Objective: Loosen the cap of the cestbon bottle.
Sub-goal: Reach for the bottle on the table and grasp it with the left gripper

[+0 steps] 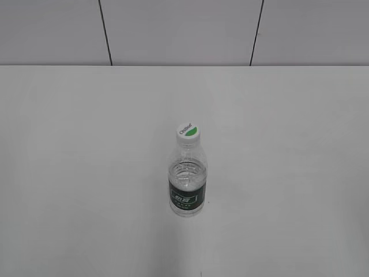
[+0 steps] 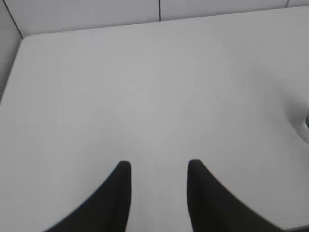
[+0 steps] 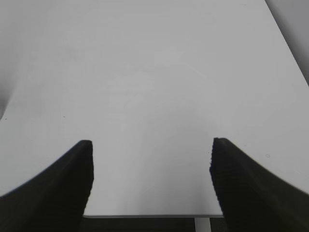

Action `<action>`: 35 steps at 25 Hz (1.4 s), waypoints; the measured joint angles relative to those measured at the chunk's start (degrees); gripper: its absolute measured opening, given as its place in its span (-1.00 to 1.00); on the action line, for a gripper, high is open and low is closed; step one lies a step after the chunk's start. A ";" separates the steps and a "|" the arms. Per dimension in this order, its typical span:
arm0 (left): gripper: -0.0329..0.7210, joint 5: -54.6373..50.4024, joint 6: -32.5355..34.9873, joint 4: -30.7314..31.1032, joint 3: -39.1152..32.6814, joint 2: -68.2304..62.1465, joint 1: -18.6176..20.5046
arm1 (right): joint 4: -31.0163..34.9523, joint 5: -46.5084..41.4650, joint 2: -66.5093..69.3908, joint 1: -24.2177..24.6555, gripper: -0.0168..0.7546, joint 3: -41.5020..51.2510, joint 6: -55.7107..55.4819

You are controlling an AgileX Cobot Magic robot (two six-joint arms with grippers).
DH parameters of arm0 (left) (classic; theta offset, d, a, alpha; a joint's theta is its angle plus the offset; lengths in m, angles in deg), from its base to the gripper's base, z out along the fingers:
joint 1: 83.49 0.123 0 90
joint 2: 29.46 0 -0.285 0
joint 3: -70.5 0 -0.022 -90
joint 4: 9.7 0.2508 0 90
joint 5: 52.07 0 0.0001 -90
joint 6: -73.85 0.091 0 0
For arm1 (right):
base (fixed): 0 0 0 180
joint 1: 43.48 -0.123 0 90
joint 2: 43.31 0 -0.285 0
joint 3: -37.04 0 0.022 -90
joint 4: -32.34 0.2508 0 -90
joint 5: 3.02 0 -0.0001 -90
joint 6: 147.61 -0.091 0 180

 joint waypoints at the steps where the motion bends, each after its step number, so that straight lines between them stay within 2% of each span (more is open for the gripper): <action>1: -0.27 2.49 1.16 0.51 0.42 -1.25 0.00 | 0.00 0.00 0.00 0.00 0.55 0.00 0.00; 8: -0.27 28.82 3.00 0.47 1.36 -16.34 0.00 | 0.00 0.00 0.00 0.00 0.55 0.00 0.00; 15: -0.26 57.87 3.11 -3.77 -0.46 -35.21 0.00 | 0.00 0.00 0.00 0.00 0.55 0.00 0.00; 17: -0.27 67.69 1.54 -4.10 -3.43 -41.59 0.00 | 0.00 0.00 0.00 0.00 0.55 0.00 0.00; 19: -0.27 76.23 -3.80 -3.07 -6.62 -48.84 -0.12 | 0.00 0.00 0.00 0.00 0.55 0.00 0.00; 21: -0.27 86.64 -10.32 2.09 -10.28 -55.16 -0.12 | -0.06 0.00 0.00 0.00 0.55 0.00 0.00; 23: -0.27 96.44 -16.50 11.13 -12.60 -61.62 -0.12 | -0.06 0.00 0.00 0.00 0.55 0.00 0.00; 26: -0.27 108.19 -21.73 24.67 -13.53 -72.12 -0.18 | -0.06 0.00 0.00 0.00 0.55 0.00 0.00; 28: -0.27 115.18 -23.12 30.65 -13.53 -78.38 -0.23 | -0.06 0.00 0.00 0.00 0.55 0.00 0.00; 31: -0.27 121.70 -23.95 35.82 -13.53 -84.16 -0.23 | -0.11 0.00 0.00 0.00 0.55 0.00 0.00; 35: -0.27 121.89 -24.08 37.16 -13.83 -86.32 -0.23 | -0.11 0.00 0.00 0.00 0.55 0.00 0.00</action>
